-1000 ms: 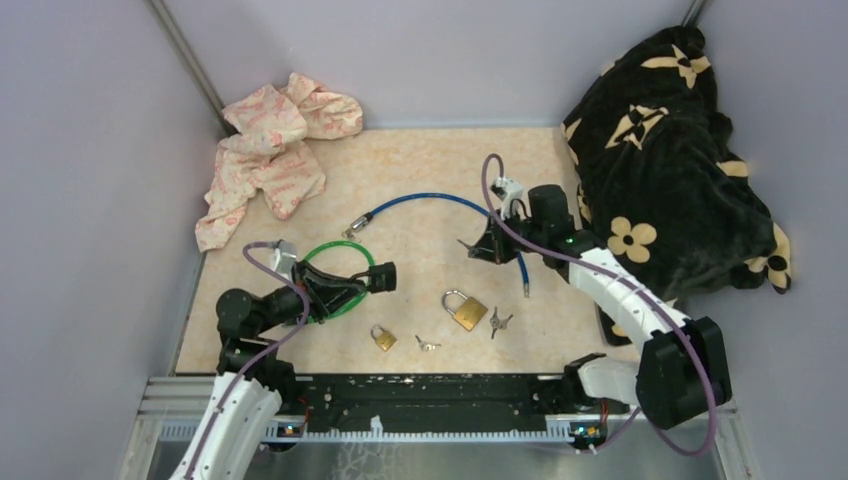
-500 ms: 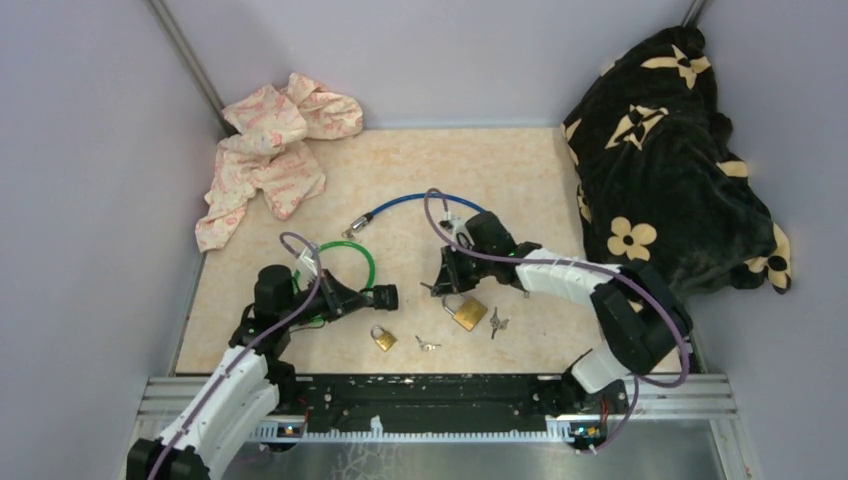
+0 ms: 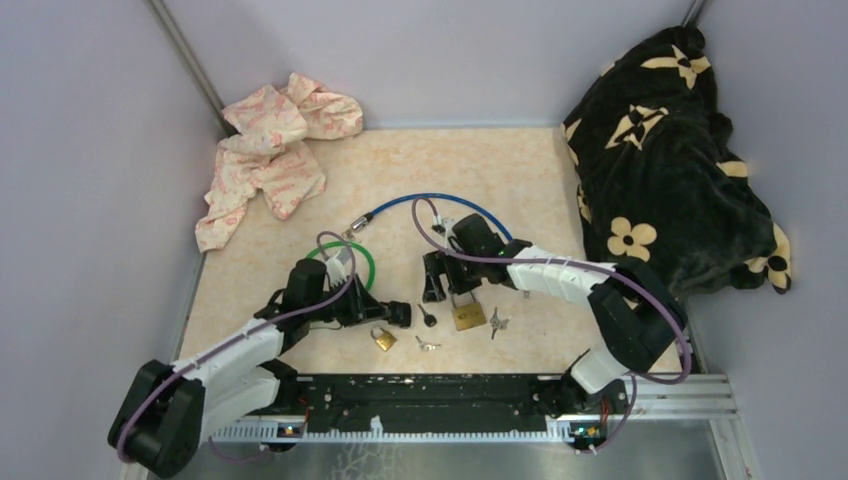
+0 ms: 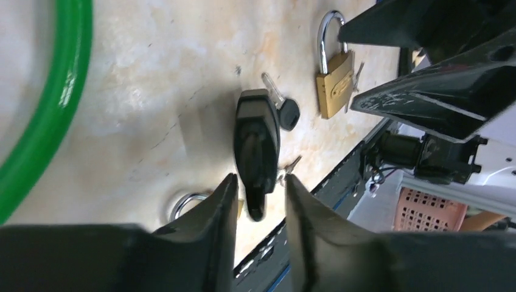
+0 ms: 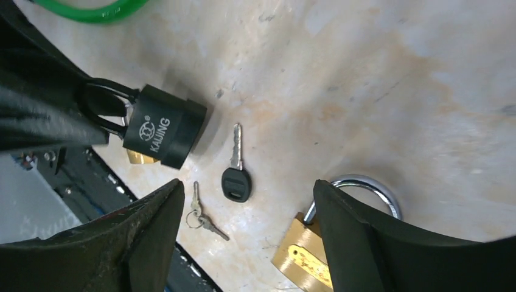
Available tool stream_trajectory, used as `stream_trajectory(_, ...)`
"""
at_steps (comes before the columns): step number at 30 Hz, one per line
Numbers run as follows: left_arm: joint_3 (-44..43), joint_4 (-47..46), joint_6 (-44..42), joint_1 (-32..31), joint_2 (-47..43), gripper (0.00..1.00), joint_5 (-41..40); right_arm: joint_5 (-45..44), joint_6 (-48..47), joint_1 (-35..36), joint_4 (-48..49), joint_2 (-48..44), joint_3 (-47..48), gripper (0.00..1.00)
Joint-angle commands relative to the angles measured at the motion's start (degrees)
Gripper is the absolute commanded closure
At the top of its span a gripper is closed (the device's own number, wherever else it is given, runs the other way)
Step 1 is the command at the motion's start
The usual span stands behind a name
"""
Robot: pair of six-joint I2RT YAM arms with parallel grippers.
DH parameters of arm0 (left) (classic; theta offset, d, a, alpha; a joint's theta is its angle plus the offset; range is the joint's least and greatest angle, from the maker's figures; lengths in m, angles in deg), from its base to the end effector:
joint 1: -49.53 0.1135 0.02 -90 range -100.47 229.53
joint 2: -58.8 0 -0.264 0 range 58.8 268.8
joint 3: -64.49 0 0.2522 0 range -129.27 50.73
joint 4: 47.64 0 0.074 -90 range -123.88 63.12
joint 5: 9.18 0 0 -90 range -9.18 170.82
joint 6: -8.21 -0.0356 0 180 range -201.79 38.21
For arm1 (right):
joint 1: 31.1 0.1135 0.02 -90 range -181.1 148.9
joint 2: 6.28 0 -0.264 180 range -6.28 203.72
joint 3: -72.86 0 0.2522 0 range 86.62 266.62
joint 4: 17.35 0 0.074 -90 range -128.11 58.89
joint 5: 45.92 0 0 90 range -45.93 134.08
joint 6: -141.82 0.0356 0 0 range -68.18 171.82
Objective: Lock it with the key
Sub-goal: Place the key at the center of the board, then pick up the lock from the center of the board.
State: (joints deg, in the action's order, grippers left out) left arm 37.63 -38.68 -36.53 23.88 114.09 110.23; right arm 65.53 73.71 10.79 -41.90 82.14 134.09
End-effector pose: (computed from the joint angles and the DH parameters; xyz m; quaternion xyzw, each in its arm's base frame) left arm 0.1501 -0.0915 0.1467 -0.0368 0.8736 -0.4340 0.2172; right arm 0.2172 0.2123 0.1780 -0.2213 0.9036 0.3194 0.1805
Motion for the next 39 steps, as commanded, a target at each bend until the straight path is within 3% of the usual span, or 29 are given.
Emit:
stream_trajectory(1, -2.98, -6.85, -3.38, -2.59, 3.46, 0.46, -3.32, -12.53, -6.42, -1.65, -7.37, -5.06, 6.79, 0.22)
stream_trajectory(3, -3.40, -7.32, -4.62, -2.86, 3.74, 0.30, -3.49, -16.43, -7.92, -3.98, -9.07, -5.12, 8.37, 0.20)
stream_trajectory(6, -4.23, -6.55, -7.32, -2.66, 2.01, 0.18, -4.81, -17.95, -9.57, -8.90, -9.05, -4.15, 10.54, 0.19)
stream_trajectory(8, -5.62, -6.08, -11.03, -1.52, 0.26, 0.02, -4.24, -19.78, -10.87, -12.10, -9.81, -2.05, 12.79, 0.19)
stream_trajectory(13, -15.71, -4.22, -27.60, 6.81, 0.41, 0.01, -3.01, -28.10, -14.84, -17.98, -14.10, 5.47, 21.18, 0.13)
stream_trajectory(18, -27.79, 9.68, -54.59, 10.14, 9.28, 0.01, -7.56, -26.01, -18.15, -21.87, -18.84, 14.77, 29.90, 0.13)
stream_trajectory(20, -30.47, 12.41, -59.26, 10.34, 12.75, 0.01, -9.66, -24.39, -19.27, -21.94, -21.07, 18.73, 33.15, 0.13)
stream_trajectory(23, -31.54, 9.87, -59.03, 10.44, 15.22, 0.01, -8.22, -24.73, -20.92, -22.00, -23.69, 25.15, 36.81, 0.16)
stream_trajectory(27, -29.37, 1.24, -54.32, 10.31, 15.51, 0.01, -3.06, -25.09, -22.46, -22.26, -27.13, 31.86, 41.06, 0.33)
stream_trajectory(32, -27.26, 0.13, -51.73, 10.22, 14.74, 0.01, -1.88, -22.90, -26.20, -22.28, -29.03, 34.39, 41.72, 0.69)
stream_trajectory(34, -26.49, -0.13, -51.67, 10.18, 13.87, 0.01, -1.92, -23.70, -28.30, -22.14, -28.91, 33.58, 41.42, 0.95)
stream_trajectory(35, -25.94, -0.52, -51.41, 10.18, 13.38, 0.01, -1.73, -24.68, -29.03, -22.07, -28.65, 32.84, 41.21, 1.00)
stream_trajectory(39, -23.65, -3.04, -51.09, 10.18, 10.96, 0.01, 0.11, -26.01, -34.89, -21.22, -25.13, 25.90, 39.20, 1.00)
